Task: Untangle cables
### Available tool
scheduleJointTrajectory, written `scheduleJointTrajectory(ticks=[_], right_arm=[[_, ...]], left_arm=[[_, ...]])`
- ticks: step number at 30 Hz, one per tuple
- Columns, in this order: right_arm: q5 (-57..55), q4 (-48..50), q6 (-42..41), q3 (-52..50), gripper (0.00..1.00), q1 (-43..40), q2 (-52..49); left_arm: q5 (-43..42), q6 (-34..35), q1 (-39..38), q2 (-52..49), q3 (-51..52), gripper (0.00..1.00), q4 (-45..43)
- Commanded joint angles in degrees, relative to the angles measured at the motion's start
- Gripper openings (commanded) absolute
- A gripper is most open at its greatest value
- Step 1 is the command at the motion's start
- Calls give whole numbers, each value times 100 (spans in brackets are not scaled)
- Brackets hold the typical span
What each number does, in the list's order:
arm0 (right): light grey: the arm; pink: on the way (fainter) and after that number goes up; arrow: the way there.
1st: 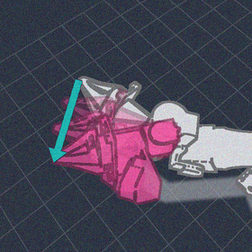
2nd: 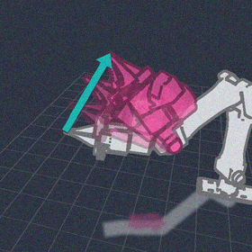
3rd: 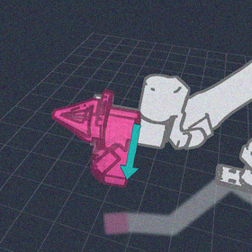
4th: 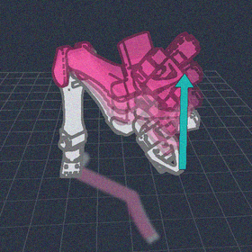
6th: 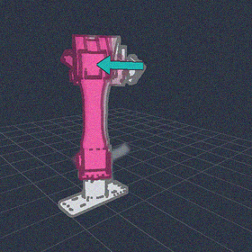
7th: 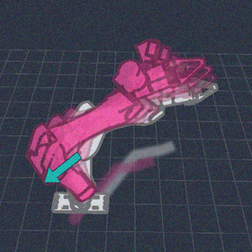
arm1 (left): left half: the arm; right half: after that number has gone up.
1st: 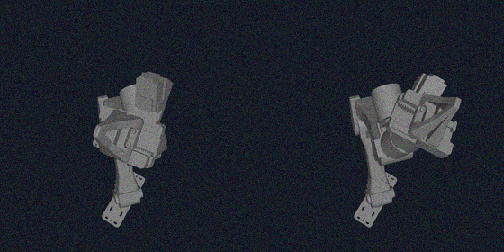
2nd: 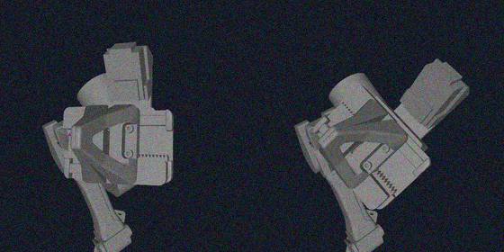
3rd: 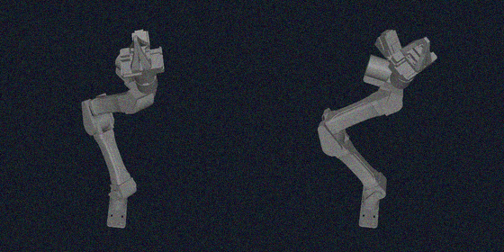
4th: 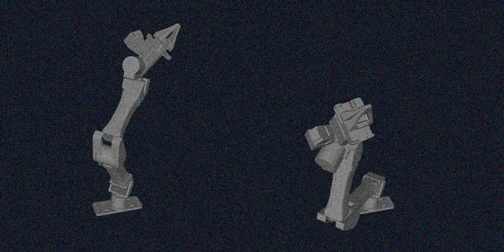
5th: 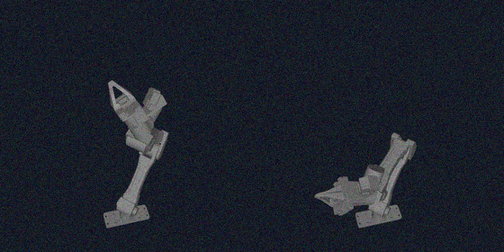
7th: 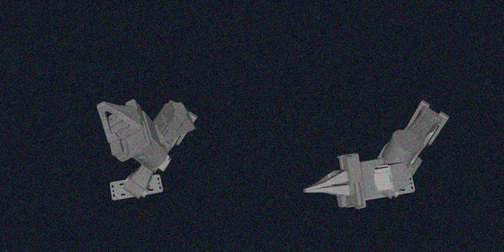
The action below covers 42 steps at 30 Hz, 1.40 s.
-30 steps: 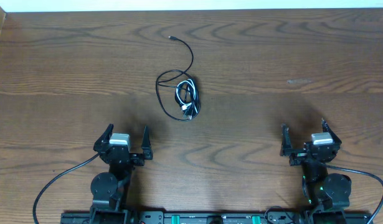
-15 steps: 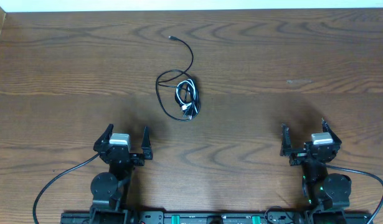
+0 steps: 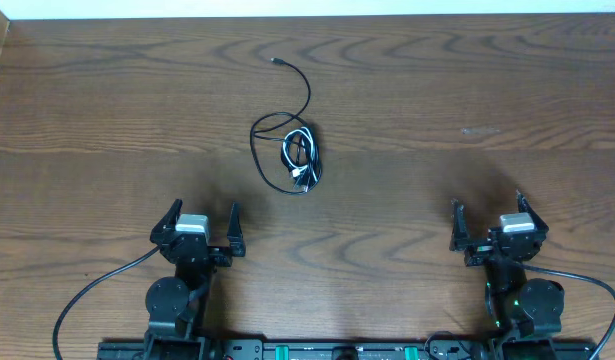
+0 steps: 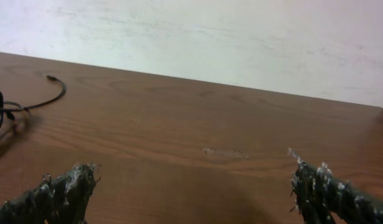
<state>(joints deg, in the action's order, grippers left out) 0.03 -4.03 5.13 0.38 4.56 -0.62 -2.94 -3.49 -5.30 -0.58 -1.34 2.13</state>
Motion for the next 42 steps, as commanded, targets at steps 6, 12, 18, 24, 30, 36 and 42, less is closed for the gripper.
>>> scheduleJointTrajectory(ticks=[6, 12, 18, 24, 30, 36, 42], right_arm=[[15, -24, 74, -9, 99, -35, 31], [15, -26, 74, -7, 99, -35, 31], [15, -26, 74, -9, 99, -35, 31], [15, -24, 74, -9, 99, -35, 31], [15, -26, 74, -9, 99, -35, 31], [15, -26, 74, -9, 99, -35, 31], [15, -24, 74, -9, 99, -35, 31]], left_arm=[[15, -81, 13, 31, 111, 98, 186], [15, -79, 13, 31, 111, 98, 186], [15, -81, 13, 31, 111, 98, 177], [17, -83, 13, 31, 111, 98, -208], [15, -76, 13, 31, 111, 98, -1602], [20, 323, 13, 31, -17, 98, -1952], [61, 1215, 13, 17, -446, 98, -1652]])
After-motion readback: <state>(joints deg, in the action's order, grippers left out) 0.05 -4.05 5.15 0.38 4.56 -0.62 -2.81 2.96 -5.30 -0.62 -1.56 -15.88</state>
